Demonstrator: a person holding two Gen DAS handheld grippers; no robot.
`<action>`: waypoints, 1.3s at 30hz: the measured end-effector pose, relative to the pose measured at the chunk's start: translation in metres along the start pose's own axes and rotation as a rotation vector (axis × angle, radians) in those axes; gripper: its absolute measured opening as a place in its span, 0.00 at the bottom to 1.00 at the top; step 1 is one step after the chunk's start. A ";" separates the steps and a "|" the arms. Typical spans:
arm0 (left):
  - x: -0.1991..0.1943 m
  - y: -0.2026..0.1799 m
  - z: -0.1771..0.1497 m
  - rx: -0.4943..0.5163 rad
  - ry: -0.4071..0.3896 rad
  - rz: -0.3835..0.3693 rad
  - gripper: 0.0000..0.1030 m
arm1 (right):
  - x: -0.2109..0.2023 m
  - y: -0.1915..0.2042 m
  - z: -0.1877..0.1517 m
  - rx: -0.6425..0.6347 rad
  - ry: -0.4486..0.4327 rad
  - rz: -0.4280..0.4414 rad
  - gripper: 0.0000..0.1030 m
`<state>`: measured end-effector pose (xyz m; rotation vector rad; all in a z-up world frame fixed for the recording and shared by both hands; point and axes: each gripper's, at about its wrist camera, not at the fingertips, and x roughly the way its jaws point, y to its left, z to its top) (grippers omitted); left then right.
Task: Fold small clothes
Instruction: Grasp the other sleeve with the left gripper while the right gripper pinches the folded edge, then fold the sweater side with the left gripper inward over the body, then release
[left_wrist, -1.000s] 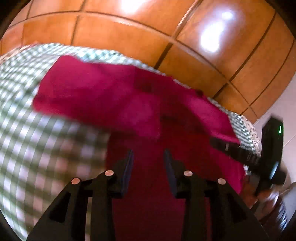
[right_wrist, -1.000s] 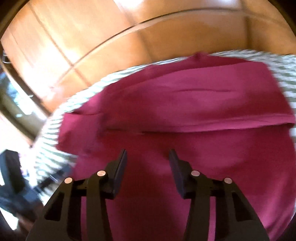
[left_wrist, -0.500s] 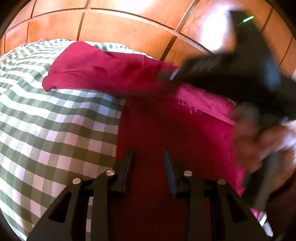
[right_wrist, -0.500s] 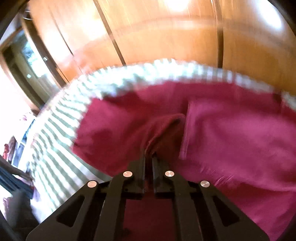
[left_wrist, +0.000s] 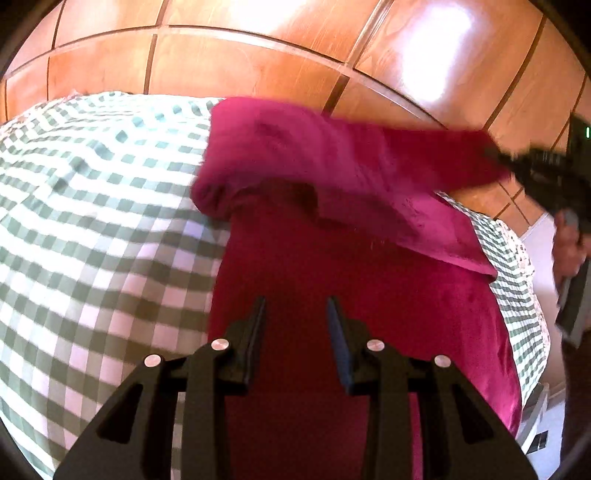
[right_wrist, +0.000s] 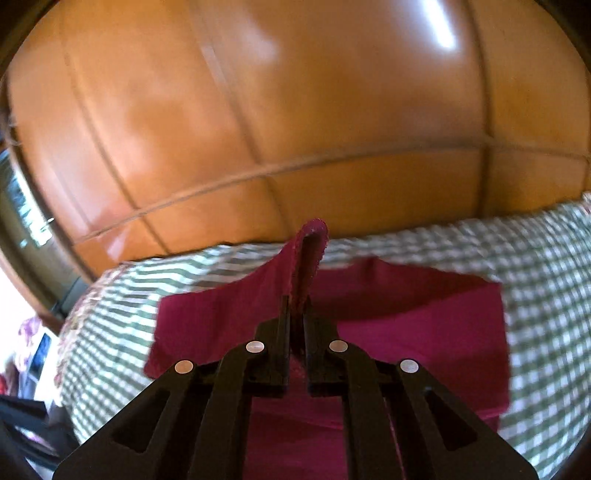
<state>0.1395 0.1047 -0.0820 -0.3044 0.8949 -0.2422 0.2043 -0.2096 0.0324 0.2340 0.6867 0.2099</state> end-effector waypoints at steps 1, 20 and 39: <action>0.001 0.000 0.003 -0.001 -0.001 0.004 0.31 | 0.005 -0.010 -0.004 0.009 0.010 -0.022 0.04; 0.006 0.019 0.055 -0.026 -0.028 0.081 0.32 | 0.043 -0.134 -0.065 0.215 0.139 -0.193 0.04; 0.098 0.071 0.161 -0.261 0.098 -0.124 0.55 | 0.048 -0.057 -0.064 -0.096 0.121 -0.213 0.60</action>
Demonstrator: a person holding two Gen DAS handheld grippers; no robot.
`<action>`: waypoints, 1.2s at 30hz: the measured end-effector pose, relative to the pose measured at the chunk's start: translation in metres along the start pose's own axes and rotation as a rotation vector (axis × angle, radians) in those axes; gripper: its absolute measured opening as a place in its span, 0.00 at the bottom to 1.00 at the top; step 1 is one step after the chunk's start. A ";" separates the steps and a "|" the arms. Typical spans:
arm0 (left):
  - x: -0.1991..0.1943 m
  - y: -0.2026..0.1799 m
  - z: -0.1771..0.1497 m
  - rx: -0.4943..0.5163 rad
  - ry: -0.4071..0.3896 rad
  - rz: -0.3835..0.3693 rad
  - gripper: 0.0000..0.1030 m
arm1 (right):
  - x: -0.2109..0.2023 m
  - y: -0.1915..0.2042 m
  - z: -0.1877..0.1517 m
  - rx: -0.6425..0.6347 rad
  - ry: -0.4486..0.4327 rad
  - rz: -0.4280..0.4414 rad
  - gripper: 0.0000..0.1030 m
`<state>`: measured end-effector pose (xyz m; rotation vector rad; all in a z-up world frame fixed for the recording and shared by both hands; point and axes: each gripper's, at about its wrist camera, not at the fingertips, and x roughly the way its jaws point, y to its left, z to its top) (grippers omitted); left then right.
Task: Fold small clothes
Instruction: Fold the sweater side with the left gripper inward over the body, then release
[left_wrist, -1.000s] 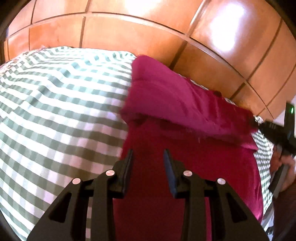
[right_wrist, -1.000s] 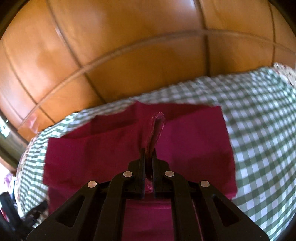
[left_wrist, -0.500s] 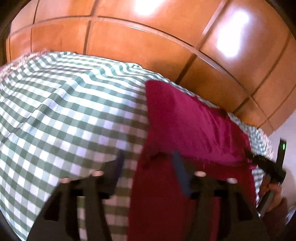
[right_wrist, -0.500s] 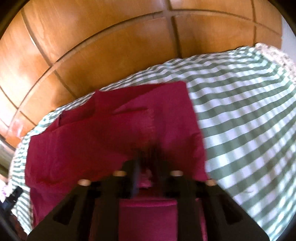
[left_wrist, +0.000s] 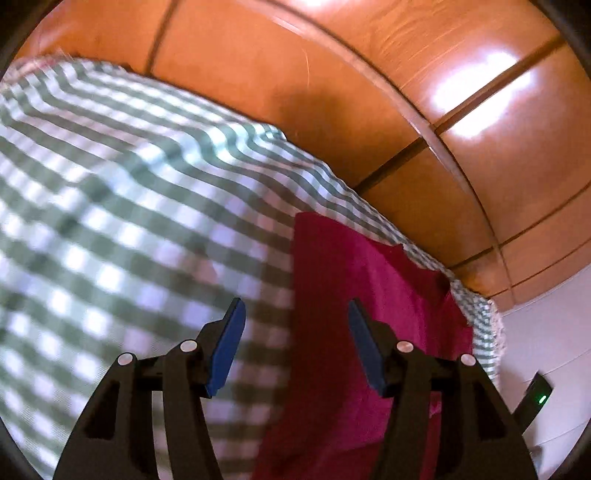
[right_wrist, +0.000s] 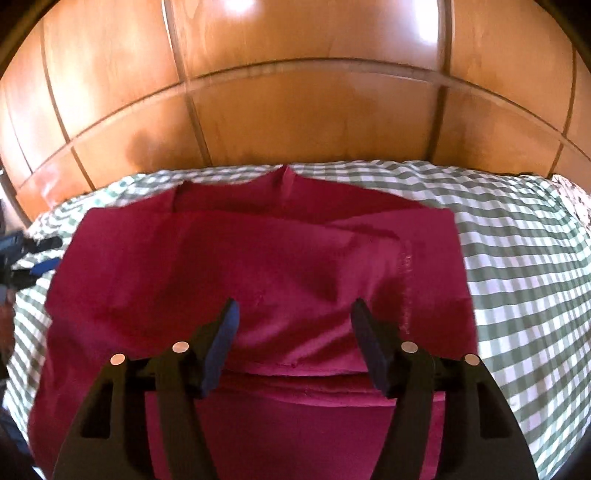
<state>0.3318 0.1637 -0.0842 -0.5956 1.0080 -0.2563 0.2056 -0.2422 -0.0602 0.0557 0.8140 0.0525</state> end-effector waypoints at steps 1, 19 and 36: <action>0.009 -0.003 0.004 -0.001 0.016 -0.011 0.55 | 0.002 0.001 -0.001 -0.005 -0.001 -0.006 0.60; 0.045 -0.070 -0.024 0.325 -0.142 0.371 0.35 | 0.027 -0.014 -0.019 -0.008 -0.037 -0.114 0.63; 0.008 -0.077 -0.108 0.406 -0.115 0.371 0.34 | 0.025 -0.015 -0.020 0.008 -0.042 -0.104 0.65</action>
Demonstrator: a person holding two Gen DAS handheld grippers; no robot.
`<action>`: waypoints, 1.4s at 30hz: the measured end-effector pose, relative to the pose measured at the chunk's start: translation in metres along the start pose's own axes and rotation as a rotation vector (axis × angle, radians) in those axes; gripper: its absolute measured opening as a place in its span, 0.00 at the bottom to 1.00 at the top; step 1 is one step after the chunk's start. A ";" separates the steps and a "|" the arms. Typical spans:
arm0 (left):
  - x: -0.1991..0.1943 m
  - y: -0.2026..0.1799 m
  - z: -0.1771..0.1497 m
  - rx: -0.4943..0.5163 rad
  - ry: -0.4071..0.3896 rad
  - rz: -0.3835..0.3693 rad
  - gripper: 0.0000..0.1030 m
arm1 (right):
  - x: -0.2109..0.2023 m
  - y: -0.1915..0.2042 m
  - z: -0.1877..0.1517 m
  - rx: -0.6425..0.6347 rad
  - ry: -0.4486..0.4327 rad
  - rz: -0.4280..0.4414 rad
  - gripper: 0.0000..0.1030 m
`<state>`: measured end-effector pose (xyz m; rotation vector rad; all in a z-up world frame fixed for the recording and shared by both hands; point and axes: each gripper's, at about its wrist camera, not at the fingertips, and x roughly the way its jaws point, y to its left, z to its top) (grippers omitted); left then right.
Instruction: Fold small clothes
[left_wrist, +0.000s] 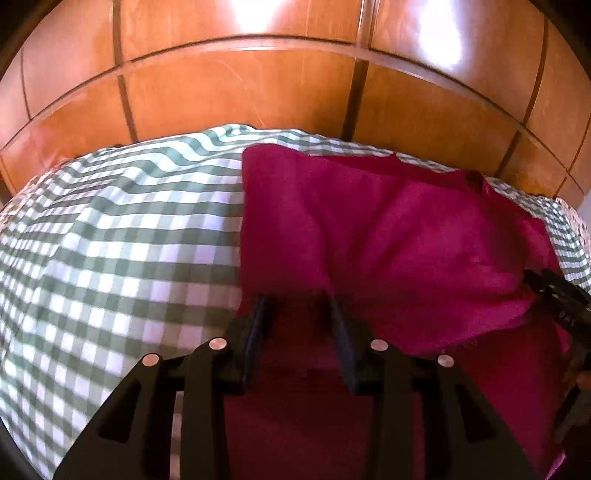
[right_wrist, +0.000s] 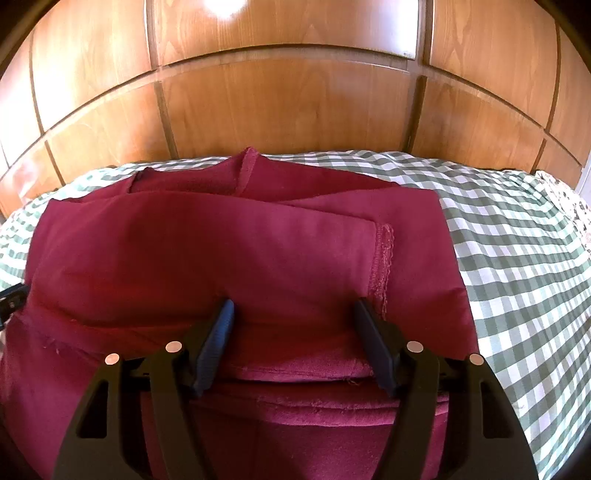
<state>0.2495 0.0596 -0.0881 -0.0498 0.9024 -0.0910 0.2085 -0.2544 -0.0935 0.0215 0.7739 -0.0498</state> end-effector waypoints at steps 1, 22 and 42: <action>-0.005 0.002 0.000 -0.004 -0.005 0.003 0.36 | 0.000 0.000 0.000 -0.001 0.001 0.000 0.65; -0.083 0.021 -0.071 -0.056 -0.059 -0.023 0.52 | -0.065 0.015 -0.069 0.025 0.091 -0.006 0.89; -0.122 0.067 -0.158 0.014 0.082 -0.213 0.50 | -0.152 -0.068 -0.139 0.146 0.126 -0.008 0.89</action>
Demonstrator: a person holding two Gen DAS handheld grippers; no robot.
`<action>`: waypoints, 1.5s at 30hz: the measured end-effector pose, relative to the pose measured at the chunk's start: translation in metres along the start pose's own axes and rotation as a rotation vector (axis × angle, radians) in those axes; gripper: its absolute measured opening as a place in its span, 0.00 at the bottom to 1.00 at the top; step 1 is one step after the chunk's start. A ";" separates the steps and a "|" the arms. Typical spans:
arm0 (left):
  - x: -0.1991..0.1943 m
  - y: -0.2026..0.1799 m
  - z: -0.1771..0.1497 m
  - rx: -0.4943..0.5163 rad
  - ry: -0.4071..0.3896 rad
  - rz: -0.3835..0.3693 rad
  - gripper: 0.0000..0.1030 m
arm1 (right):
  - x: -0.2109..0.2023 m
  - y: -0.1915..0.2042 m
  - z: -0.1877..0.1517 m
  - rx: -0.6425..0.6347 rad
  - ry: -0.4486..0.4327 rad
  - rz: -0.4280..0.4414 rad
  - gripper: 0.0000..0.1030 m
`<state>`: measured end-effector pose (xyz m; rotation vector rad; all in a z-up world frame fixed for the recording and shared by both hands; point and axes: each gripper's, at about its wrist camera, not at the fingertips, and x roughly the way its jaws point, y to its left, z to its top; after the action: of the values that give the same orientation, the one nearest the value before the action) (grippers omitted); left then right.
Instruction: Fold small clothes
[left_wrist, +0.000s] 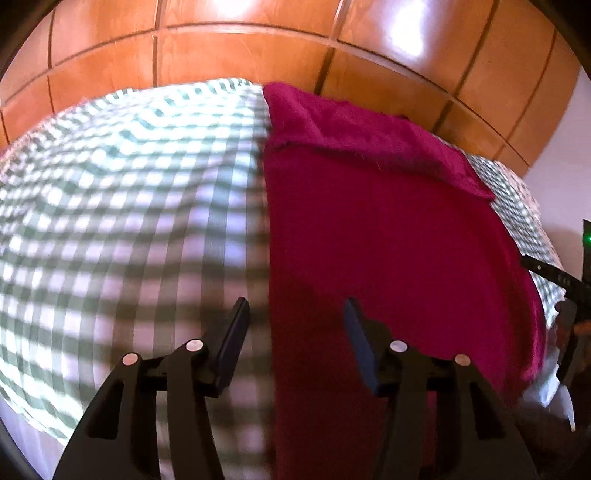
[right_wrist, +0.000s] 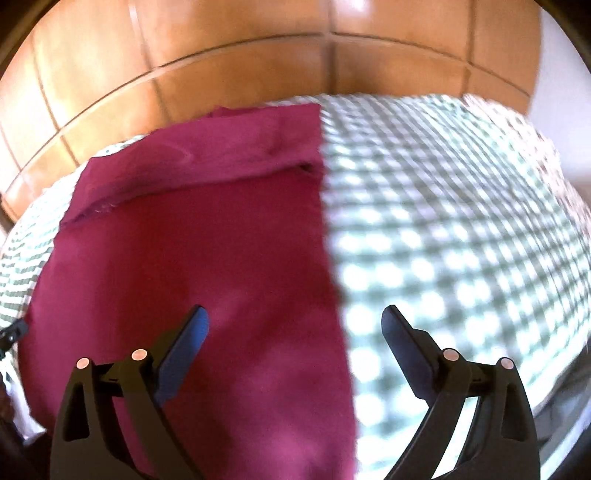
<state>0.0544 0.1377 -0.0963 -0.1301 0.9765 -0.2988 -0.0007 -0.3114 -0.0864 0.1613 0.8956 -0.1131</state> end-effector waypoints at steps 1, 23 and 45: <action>-0.004 0.002 -0.008 0.000 0.008 -0.015 0.49 | -0.003 -0.010 -0.009 0.019 0.029 0.016 0.85; -0.039 0.017 0.003 -0.140 0.013 -0.450 0.09 | -0.052 -0.010 -0.016 0.036 0.072 0.366 0.08; 0.040 0.066 0.074 -0.306 -0.009 -0.287 0.51 | 0.009 -0.065 0.040 0.239 0.045 0.305 0.87</action>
<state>0.1492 0.1862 -0.1031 -0.5529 0.9901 -0.4093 0.0248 -0.3830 -0.0753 0.5224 0.8905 0.0682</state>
